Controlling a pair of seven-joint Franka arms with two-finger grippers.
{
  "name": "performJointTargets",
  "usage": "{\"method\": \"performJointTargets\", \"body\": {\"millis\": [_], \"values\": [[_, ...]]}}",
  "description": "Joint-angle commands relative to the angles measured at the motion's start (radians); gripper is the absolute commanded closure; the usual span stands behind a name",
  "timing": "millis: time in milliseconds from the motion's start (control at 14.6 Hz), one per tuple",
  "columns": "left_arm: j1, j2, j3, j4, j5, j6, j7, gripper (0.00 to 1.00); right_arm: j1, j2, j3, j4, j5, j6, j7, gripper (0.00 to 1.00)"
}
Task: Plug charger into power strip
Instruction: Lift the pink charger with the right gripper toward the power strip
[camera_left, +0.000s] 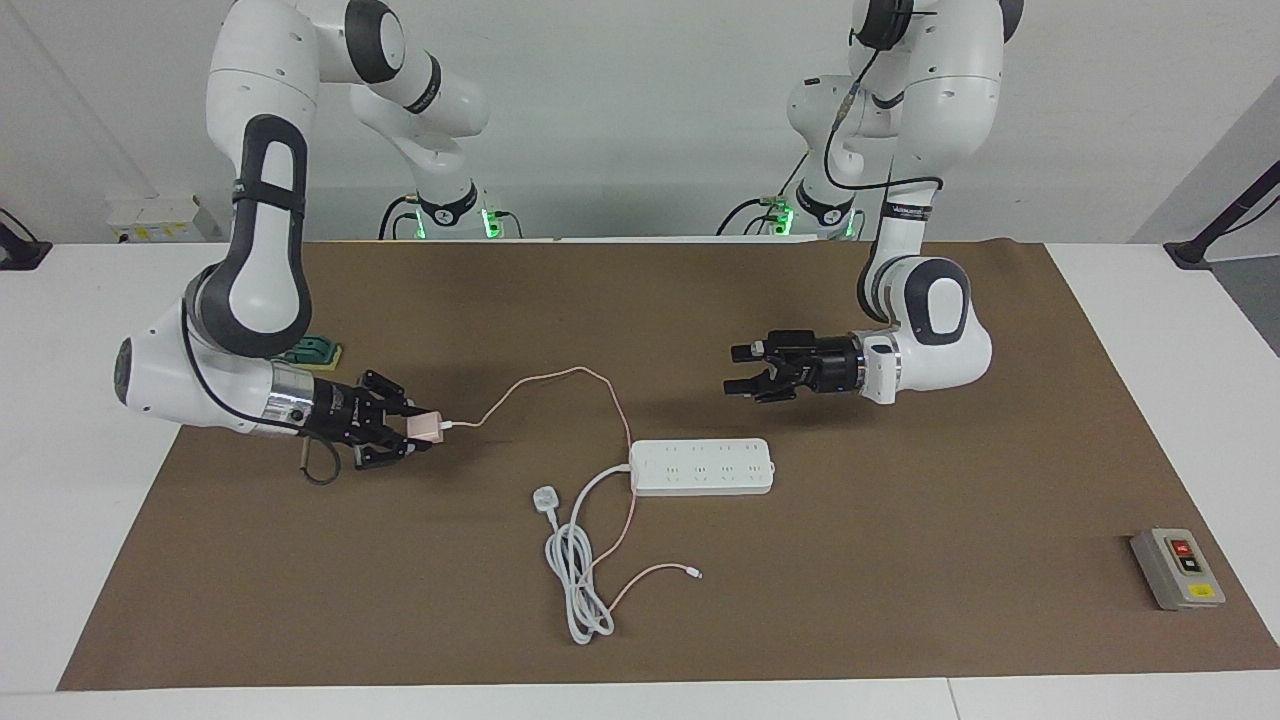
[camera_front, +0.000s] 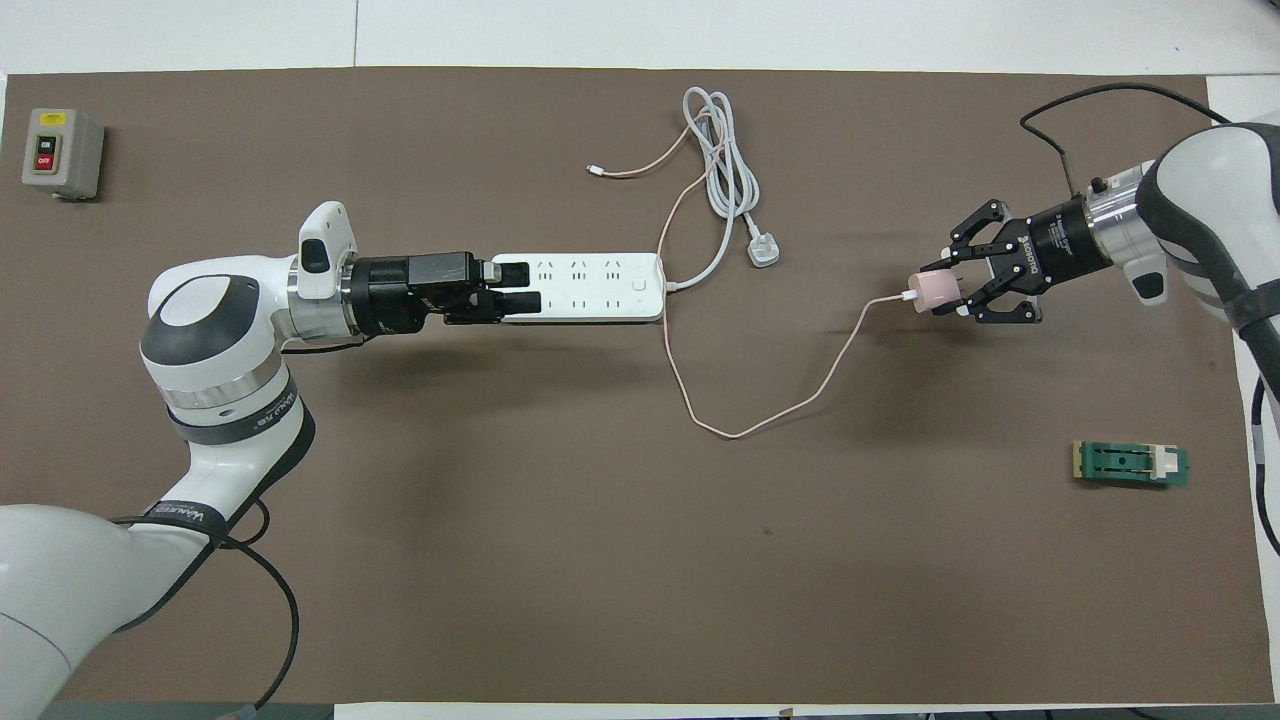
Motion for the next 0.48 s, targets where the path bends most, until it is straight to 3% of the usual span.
{"method": "performJointTargets", "body": {"millis": [0,410], "values": [[-0.012,-0.008,0.003,-0.004,-0.025,0.024,0.015,0.0,0.035,-0.024,0.009,0.008,0.019,0.004,0.062,1.0],[-0.02,-0.006,0.003,0.001,-0.025,0.026,0.017,0.0,0.153,-0.053,0.009,0.022,0.019,0.079,0.171,1.0]]}}
